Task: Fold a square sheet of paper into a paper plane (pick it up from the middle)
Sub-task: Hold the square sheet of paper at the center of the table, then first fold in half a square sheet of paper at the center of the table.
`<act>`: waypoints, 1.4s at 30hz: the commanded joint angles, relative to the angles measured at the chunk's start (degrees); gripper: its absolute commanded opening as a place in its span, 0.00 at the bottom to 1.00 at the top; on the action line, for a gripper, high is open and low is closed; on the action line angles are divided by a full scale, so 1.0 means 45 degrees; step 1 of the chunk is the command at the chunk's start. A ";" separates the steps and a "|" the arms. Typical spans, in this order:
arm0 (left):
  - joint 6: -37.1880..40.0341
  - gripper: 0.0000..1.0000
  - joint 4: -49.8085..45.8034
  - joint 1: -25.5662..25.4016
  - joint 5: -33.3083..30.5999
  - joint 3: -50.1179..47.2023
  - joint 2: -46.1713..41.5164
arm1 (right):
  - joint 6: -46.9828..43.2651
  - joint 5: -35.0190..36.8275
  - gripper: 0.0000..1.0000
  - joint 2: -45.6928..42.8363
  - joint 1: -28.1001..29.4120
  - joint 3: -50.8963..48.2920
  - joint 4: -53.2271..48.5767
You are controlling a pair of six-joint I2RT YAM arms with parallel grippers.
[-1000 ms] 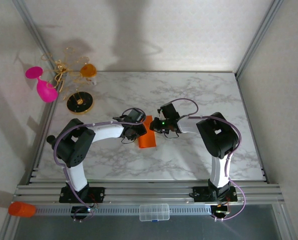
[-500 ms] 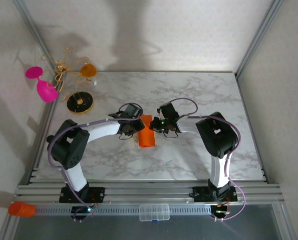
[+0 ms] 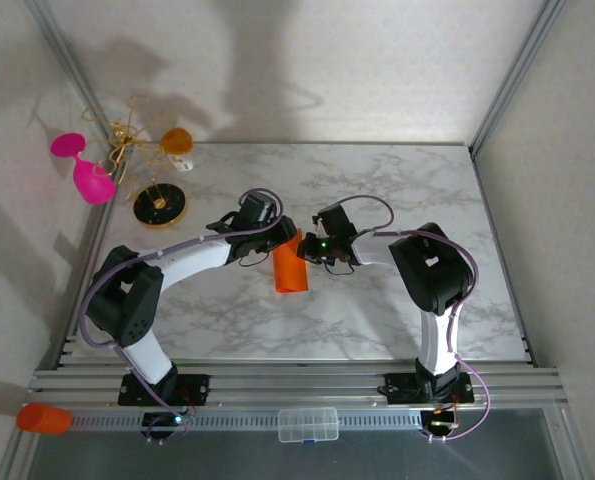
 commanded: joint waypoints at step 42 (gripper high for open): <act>0.0403 0.24 -0.0299 0.1056 0.1172 -0.0555 0.2446 | 0.0188 0.2019 0.05 0.1423 0.0141 -0.1134 -0.2357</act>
